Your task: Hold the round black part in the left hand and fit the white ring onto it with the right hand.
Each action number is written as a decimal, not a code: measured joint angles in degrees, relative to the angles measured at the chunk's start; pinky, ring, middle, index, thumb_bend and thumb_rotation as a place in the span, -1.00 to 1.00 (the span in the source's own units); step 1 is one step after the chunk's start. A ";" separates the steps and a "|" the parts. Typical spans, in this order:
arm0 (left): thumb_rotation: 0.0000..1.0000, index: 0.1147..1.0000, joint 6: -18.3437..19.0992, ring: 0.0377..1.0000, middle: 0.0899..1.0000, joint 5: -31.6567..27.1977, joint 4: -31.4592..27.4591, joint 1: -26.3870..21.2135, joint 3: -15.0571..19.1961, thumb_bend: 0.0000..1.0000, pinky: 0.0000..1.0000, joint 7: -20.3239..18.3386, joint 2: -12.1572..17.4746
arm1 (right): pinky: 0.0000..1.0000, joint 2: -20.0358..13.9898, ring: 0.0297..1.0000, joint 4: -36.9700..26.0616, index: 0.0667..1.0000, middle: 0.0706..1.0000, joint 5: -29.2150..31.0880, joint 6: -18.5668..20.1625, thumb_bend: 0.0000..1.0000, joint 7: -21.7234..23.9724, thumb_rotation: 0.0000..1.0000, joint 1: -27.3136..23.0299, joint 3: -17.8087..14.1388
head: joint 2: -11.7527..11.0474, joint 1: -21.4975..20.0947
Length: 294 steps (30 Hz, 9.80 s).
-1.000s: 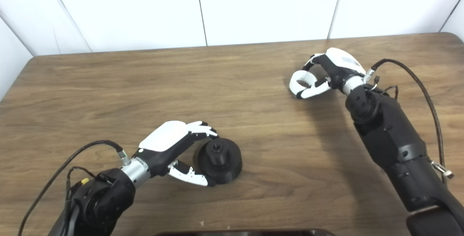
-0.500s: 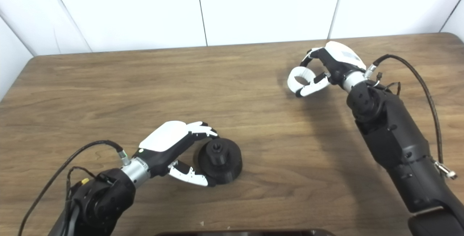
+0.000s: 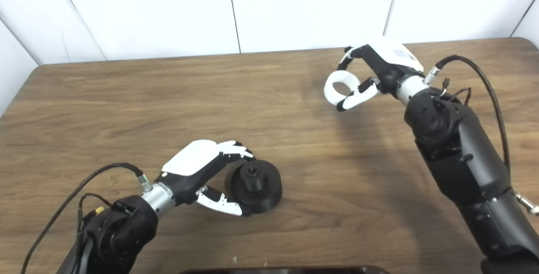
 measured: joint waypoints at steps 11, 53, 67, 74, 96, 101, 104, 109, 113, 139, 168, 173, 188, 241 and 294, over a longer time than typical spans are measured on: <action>-0.13 0.40 0.00 0.87 0.72 0.15 0.12 -0.01 -0.22 0.28 0.61 0.16 -0.29 | 0.65 -0.06 0.85 -9.39 -0.09 0.69 -1.32 0.28 0.04 6.56 -0.68 0.71 1.08 | 0.09 0.09; -0.11 0.41 0.02 0.87 0.72 0.43 0.12 -0.14 -0.29 0.29 0.61 -0.15 -0.36 | 0.67 10.80 0.87 -25.02 -0.09 0.71 -5.60 4.05 0.04 18.54 -0.67 4.47 6.79 | 0.53 0.26; -0.10 0.41 0.02 0.86 0.71 0.44 0.12 -0.20 -0.28 0.28 0.60 -0.24 -0.37 | 0.70 11.12 0.89 -23.75 -0.09 0.72 -5.57 4.03 0.04 18.55 -0.67 5.33 6.96 | 0.44 0.18; -0.11 0.41 0.02 0.87 0.72 0.44 0.12 -0.21 -0.29 0.28 0.62 -0.24 -0.38 | 0.69 11.11 0.89 -23.53 -0.09 0.72 -5.46 4.03 0.04 18.58 -0.68 5.84 7.08 | 0.61 0.18; -0.12 0.41 0.13 0.86 0.71 0.50 0.13 -0.23 -0.28 0.29 0.60 -0.32 -0.81 | 0.67 10.66 0.91 -23.53 -0.09 0.72 -5.07 3.69 0.04 19.47 -0.68 7.04 8.50 | 1.14 0.35; -0.12 0.40 0.14 0.87 0.72 0.53 0.13 -0.24 -0.27 0.28 0.61 -0.33 -0.81 | 0.68 10.40 0.90 -23.54 -0.09 0.72 -5.20 3.68 0.04 19.60 -0.68 7.33 8.86 | 1.58 0.18; -0.14 0.40 0.14 0.86 0.71 0.51 0.13 -0.24 -0.26 0.29 0.60 -0.35 -0.82 | 0.68 10.42 0.90 -23.54 -0.09 0.73 -5.24 3.67 0.04 19.61 -0.68 7.47 9.24 | 1.50 0.18; -0.10 0.40 0.12 0.86 0.71 0.52 0.13 -0.24 -0.25 0.29 0.60 -0.34 -0.83 | 0.70 10.43 0.91 -23.53 -0.09 0.73 -5.27 3.67 0.04 19.62 -0.68 7.62 9.79 | 1.41 0.18; -0.11 0.40 0.12 0.86 0.71 0.52 0.14 -0.24 -0.25 0.29 0.60 -0.34 -0.83 | 0.69 10.44 0.91 -23.53 -0.09 0.73 -5.28 3.66 0.04 19.62 -0.68 7.82 10.15 | 1.41 0.18; -0.06 0.40 0.12 0.86 0.71 0.32 -0.10 -0.55 0.02 0.28 0.61 -1.72 -0.76 | 0.74 11.33 0.92 -23.53 -0.08 0.74 -6.26 2.84 0.03 20.55 -0.67 7.76 12.84 | 1.85 -0.44; -0.10 0.43 0.36 0.86 0.72 0.18 -0.35 -0.67 0.06 0.30 0.60 -2.13 -0.90 | 0.67 10.98 0.89 -21.62 -0.08 0.73 -4.06 1.77 0.04 20.35 -0.68 7.78 10.29 | 1.41 0.00; -0.12 0.42 0.38 0.86 0.72 0.16 -0.35 -0.67 0.07 0.29 0.60 -2.14 -0.95 | 0.69 11.06 0.90 -21.62 -0.08 0.74 -3.89 1.81 0.04 20.35 -0.68 7.78 9.51 | 1.49 0.18; -0.10 0.40 0.41 0.86 0.72 0.07 -0.44 -0.65 0.07 0.29 0.60 -2.18 -0.97 | 0.71 11.63 0.88 -21.57 -0.08 0.74 -2.06 1.91 0.04 19.70 -0.67 9.92 7.11 | 1.85 0.35; -0.09 0.40 1.99 0.85 0.72 0.61 -1.04 -0.70 0.48 0.29 0.58 -2.38 -1.33 | 0.67 16.16 0.85 -19.21 -0.08 0.73 6.51 1.32 0.03 4.23 -0.68 20.83 1.14 | 2.81 0.79; -0.03 0.46 -2.16 0.79 0.69 1.31 3.68 1.96 -0.43 0.34 0.55 7.51 -5.90 | 0.60 10.38 0.83 -21.11 0.28 0.73 3.49 4.25 0.52 8.77 -0.40 17.39 3.75 | 3.78 -1.49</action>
